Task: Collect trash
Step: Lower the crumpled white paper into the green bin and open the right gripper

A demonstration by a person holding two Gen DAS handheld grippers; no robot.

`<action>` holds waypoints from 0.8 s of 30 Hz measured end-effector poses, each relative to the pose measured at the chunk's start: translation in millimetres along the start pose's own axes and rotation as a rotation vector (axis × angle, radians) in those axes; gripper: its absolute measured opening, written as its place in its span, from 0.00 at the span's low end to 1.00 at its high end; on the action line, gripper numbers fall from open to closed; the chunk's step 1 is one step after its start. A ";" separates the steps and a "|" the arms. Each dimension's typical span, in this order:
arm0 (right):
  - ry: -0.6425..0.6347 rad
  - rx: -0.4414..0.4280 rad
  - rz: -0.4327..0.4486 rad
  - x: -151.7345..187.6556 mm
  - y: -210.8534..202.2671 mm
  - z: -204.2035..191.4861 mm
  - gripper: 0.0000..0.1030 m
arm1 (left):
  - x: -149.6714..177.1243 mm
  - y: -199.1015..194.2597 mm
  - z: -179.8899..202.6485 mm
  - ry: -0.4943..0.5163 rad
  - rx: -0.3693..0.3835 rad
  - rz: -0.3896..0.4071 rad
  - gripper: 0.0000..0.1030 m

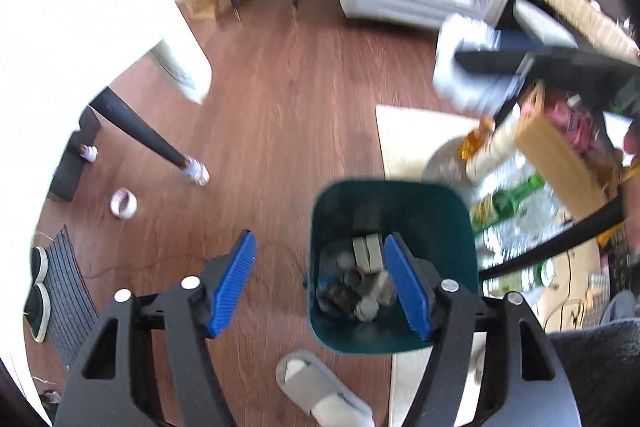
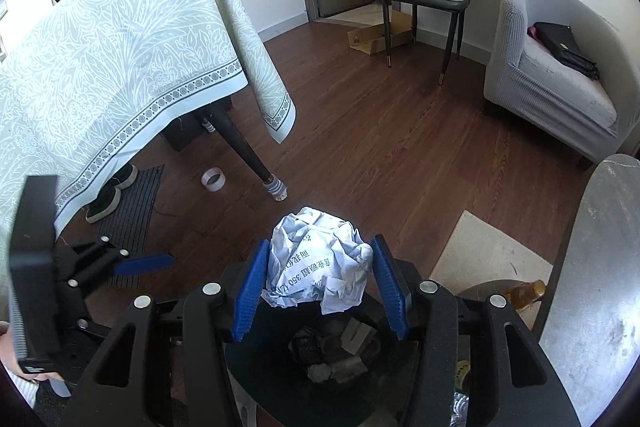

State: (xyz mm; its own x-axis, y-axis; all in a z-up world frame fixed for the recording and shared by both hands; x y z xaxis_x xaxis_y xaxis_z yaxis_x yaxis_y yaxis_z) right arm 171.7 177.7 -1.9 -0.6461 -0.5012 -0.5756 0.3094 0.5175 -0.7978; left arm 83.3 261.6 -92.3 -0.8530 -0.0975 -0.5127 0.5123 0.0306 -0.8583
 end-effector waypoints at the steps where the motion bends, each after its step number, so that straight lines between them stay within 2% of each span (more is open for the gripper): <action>1: -0.003 0.008 -0.007 0.0 3.9 -0.5 0.51 | -2.2 -6.7 -4.0 -0.006 -0.009 0.025 0.63; 9: -0.037 0.038 -0.115 15.8 45.4 -15.3 0.51 | -16.7 -48.6 -29.7 -0.091 -0.037 0.176 0.51; 12: -0.059 0.040 -0.173 25.7 63.9 -23.5 0.51 | -22.2 -62.2 -33.4 -0.107 -0.037 0.224 0.45; 14: -0.075 0.031 -0.225 35.3 77.2 -28.6 0.51 | -25.1 -70.3 -34.1 -0.110 -0.043 0.257 0.44; 17: -0.097 0.031 -0.296 50.4 94.4 -32.8 0.51 | -29.9 -80.4 -31.5 -0.121 -0.028 0.295 0.34; 24: -0.207 0.050 -0.475 90.3 131.6 -49.0 0.52 | -38.5 -100.6 -16.1 -0.128 0.023 0.362 0.33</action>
State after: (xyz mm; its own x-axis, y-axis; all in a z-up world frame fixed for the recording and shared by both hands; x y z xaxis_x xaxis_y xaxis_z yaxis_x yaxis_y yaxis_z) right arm 119.9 234.5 -150.1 -0.5732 -0.8021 -0.1678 0.0523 0.1685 -0.9843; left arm 63.1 278.3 13.4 -0.5977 -0.2079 -0.7743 0.7817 0.0633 -0.6204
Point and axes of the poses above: each gripper's, at about its wrist camera, not at the fingertips, and y roughly the way its jaws point, z to its right, x to its underside, the point moved 2 cm from there along y, roughly the way its jaws point, and after that the axes turned 2 degrees about y, right-handed, at the moved point
